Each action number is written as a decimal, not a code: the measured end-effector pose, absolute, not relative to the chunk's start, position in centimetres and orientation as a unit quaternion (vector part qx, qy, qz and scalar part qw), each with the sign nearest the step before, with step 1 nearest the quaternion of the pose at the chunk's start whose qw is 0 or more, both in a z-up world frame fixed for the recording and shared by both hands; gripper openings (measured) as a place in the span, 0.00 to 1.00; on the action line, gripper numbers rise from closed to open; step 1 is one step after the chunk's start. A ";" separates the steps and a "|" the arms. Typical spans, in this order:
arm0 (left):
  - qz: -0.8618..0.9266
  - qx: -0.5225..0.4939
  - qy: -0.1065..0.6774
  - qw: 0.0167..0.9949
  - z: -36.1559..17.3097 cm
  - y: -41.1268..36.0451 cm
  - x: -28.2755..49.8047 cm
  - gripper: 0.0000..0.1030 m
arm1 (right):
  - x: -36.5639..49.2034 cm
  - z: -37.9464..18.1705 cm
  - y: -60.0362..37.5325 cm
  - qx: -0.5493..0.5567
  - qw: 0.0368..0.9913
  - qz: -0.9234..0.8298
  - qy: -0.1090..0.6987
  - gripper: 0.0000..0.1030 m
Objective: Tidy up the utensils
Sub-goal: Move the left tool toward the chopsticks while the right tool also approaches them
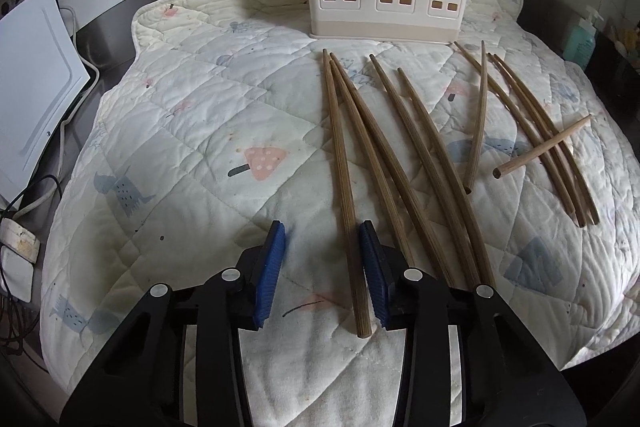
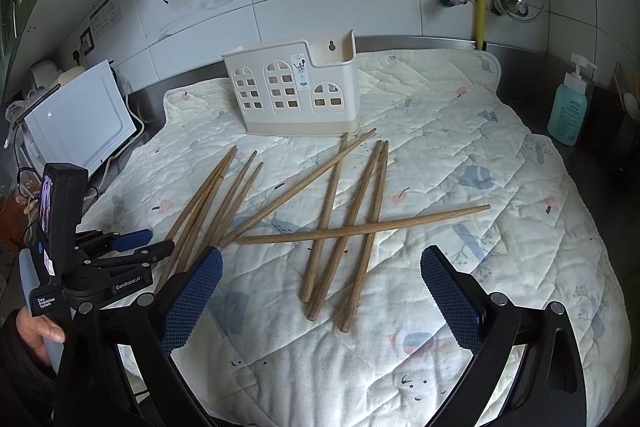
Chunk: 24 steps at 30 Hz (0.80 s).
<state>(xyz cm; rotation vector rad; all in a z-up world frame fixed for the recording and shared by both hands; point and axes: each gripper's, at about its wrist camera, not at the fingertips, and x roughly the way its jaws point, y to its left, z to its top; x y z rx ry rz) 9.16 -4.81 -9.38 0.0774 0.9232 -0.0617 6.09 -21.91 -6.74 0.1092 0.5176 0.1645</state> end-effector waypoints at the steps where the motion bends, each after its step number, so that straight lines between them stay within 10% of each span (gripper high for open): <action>1: -0.033 0.035 0.446 0.893 -9.4 -4.7 9.2 0.37 | 6.2 -6.8 -21.8 0.054 0.961 0.081 0.257 0.93; 24: -0.077 0.020 0.446 0.892 -9.4 -3.5 9.8 0.38 | 10.9 -6.4 -18.7 0.076 0.946 0.130 0.286 0.71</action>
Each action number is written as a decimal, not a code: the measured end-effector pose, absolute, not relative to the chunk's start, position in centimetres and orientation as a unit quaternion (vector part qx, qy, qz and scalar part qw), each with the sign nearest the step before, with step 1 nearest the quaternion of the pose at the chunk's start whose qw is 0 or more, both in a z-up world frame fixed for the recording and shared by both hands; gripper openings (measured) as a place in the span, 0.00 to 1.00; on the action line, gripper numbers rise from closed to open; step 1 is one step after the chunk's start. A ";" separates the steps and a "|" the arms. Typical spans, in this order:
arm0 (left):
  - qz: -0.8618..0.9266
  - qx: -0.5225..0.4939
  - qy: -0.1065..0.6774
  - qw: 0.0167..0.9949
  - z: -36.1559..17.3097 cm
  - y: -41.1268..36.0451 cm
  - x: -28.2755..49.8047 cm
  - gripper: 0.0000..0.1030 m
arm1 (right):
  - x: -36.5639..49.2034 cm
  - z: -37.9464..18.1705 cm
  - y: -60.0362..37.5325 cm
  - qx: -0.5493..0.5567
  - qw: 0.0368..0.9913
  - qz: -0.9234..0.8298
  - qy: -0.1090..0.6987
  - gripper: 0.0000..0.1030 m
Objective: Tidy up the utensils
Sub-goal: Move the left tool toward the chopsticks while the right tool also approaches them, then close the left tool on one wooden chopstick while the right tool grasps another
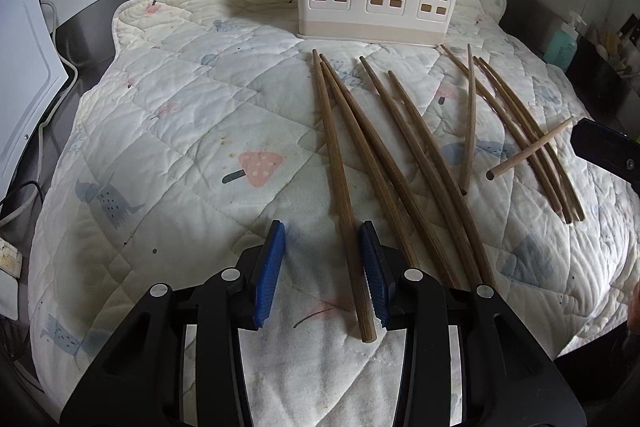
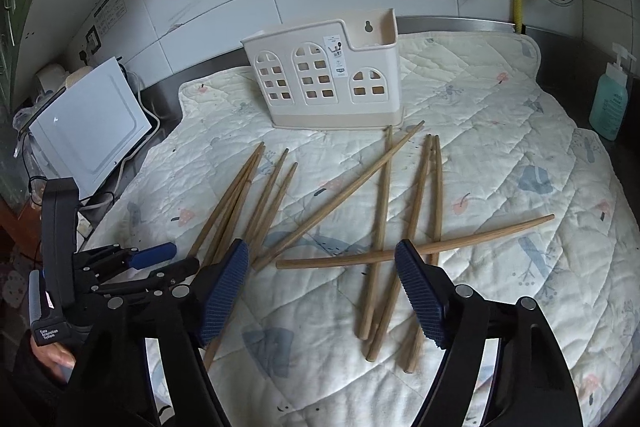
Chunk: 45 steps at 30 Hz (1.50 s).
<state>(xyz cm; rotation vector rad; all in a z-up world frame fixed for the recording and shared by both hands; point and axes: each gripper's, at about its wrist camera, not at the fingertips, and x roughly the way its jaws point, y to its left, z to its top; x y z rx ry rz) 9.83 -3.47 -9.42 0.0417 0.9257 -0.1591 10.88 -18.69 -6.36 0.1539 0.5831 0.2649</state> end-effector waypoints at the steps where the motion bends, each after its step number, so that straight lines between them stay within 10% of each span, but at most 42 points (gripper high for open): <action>1: -0.078 0.019 0.445 0.892 -9.4 -3.4 9.9 0.38 | 11.3 -6.4 -18.5 0.077 0.945 0.133 0.289 0.71; 34: -0.089 0.007 0.438 0.895 -9.5 -2.9 9.9 0.38 | 10.7 -9.0 -18.5 0.054 0.935 0.081 0.342 0.74; 45: -0.091 0.002 0.439 0.894 -9.5 -2.7 9.7 0.38 | 8.5 -10.4 -21.0 0.086 0.945 0.046 0.313 0.47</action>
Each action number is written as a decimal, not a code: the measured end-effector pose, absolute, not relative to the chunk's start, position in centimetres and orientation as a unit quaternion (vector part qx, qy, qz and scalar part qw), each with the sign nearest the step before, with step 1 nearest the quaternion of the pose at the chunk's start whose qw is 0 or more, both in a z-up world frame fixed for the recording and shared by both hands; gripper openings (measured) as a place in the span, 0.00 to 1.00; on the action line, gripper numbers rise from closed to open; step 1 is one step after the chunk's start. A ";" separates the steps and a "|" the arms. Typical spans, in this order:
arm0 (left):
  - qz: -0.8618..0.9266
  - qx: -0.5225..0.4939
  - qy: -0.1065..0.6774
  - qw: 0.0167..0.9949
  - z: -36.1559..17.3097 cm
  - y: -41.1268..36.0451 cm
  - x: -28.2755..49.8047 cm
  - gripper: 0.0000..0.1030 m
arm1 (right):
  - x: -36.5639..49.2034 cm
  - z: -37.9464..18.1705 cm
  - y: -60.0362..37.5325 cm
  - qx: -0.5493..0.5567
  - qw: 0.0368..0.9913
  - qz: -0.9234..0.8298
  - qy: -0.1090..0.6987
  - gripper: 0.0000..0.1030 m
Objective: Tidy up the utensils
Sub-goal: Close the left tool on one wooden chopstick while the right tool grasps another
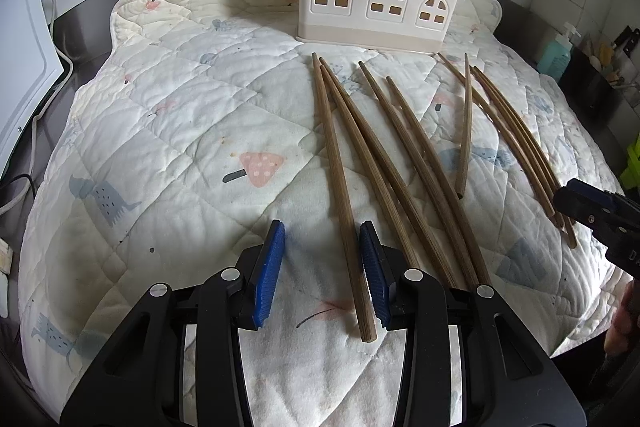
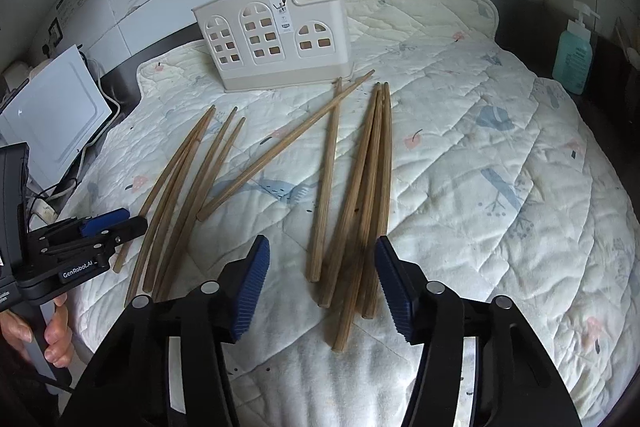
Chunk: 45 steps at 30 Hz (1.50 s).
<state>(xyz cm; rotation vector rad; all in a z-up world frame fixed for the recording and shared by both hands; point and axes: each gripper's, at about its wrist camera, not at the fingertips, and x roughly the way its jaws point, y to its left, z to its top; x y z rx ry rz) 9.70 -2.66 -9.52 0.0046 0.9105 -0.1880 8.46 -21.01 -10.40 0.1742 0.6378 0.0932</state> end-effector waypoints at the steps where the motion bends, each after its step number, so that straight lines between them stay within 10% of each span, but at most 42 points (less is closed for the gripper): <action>1: -0.090 0.002 0.439 0.894 -9.5 -2.7 9.7 0.38 | 8.3 -10.4 -21.2 0.089 0.946 0.043 0.309 0.43; 29: -0.079 -0.020 0.432 0.898 -9.7 -3.0 8.5 0.36 | 7.7 -12.4 -22.3 0.060 0.951 -0.025 0.301 0.14; 37: -0.069 -0.051 0.429 0.899 -9.5 -1.6 8.8 0.10 | 6.9 -11.9 -22.6 0.065 0.955 -0.021 0.290 0.07; 45: -0.078 -0.038 0.430 0.898 -9.7 -2.3 8.4 0.10 | 6.1 -11.3 -22.9 0.066 0.959 -0.018 0.274 0.07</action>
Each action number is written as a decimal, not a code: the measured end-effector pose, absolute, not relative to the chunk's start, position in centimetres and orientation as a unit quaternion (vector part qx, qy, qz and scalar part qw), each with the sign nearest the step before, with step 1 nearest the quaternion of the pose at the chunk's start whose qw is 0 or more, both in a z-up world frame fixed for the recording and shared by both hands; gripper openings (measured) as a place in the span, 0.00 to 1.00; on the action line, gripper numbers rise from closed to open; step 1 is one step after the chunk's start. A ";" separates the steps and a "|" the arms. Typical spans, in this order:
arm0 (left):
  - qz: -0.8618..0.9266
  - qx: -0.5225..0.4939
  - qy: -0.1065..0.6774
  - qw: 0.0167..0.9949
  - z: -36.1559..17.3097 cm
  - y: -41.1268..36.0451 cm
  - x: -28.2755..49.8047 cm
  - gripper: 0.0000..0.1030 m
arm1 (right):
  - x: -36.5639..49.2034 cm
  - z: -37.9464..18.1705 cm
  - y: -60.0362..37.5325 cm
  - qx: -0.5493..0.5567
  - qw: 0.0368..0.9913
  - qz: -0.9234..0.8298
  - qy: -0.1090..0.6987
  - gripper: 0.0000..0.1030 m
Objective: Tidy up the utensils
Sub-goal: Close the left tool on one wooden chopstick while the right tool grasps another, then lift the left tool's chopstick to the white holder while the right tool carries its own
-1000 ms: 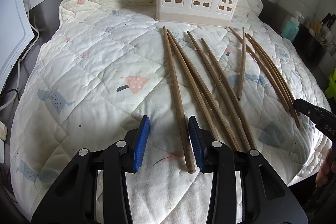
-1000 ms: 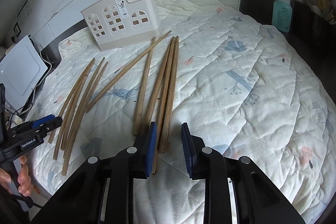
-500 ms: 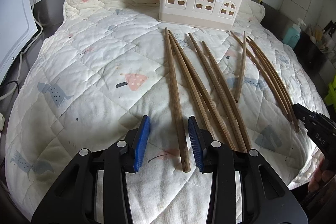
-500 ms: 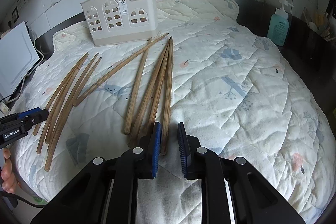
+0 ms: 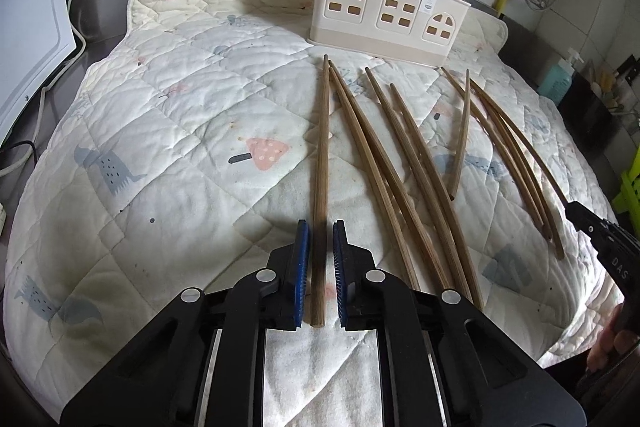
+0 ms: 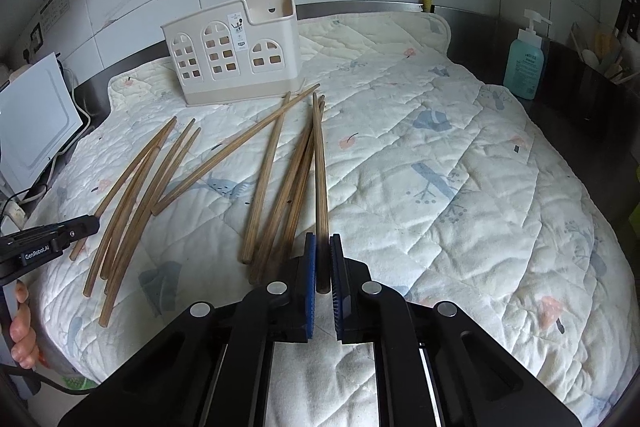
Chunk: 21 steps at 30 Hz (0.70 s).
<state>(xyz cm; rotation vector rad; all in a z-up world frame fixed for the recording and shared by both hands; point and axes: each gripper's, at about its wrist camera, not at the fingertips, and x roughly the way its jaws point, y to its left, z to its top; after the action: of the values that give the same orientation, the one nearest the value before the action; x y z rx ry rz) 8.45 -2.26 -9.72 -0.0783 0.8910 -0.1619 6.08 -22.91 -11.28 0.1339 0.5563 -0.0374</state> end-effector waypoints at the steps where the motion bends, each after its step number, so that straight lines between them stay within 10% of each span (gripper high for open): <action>1: -0.078 -0.032 0.431 0.898 -9.8 -2.4 8.5 0.10 | 6.1 -11.3 -23.0 0.068 0.959 -0.017 0.274 0.07; 21: -0.097 -0.013 0.360 0.928 -4.7 -1.9 7.4 0.05 | 4.6 -3.4 -22.9 0.029 0.983 -0.002 0.183 0.06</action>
<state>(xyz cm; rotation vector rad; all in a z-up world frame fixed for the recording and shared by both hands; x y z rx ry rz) 7.44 -1.94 -4.70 -0.0271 0.7388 -0.1983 4.64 -22.87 -3.38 0.0575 0.3690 -0.0043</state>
